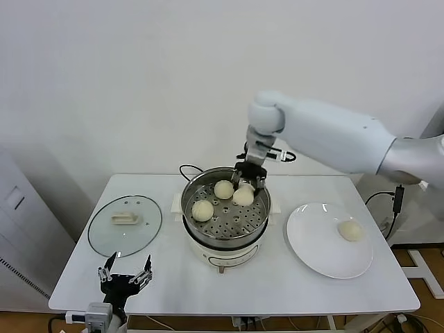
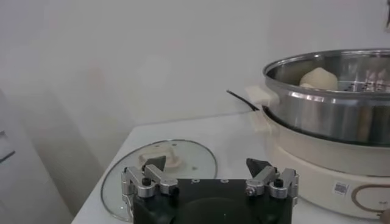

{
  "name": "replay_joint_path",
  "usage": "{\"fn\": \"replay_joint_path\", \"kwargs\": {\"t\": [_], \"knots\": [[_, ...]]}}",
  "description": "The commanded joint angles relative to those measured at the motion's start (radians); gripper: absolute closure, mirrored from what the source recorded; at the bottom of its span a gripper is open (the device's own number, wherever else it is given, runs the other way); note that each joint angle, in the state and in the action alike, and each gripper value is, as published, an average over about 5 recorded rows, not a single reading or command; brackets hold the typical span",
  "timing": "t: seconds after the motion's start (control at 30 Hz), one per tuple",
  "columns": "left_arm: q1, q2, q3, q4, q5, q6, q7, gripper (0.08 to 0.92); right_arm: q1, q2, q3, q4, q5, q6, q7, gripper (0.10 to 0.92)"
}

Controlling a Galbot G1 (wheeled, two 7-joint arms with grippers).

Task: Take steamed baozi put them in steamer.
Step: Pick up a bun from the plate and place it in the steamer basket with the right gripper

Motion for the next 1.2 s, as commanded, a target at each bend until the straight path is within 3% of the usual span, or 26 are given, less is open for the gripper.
{"fn": "replay_joint_path", "kwargs": {"t": [0.03,0.97,1.2], "knots": [[0.0,-0.048,-0.002,0.0,-0.008,0.0,0.002,0.177,-0.079,0.083,0.015,0.037,-0.188,0.204,0.036,0.512],[0.002,-0.047,-0.001,0.003,-0.019,-0.003,0.005,0.177,-0.167,0.099,-0.014,0.084,-0.251,0.146,0.069,0.512],[0.003,-0.049,0.003,0.002,-0.016,-0.002,0.005,0.177,-0.132,0.073,-0.007,0.116,-0.228,0.077,0.082,0.347]]}}
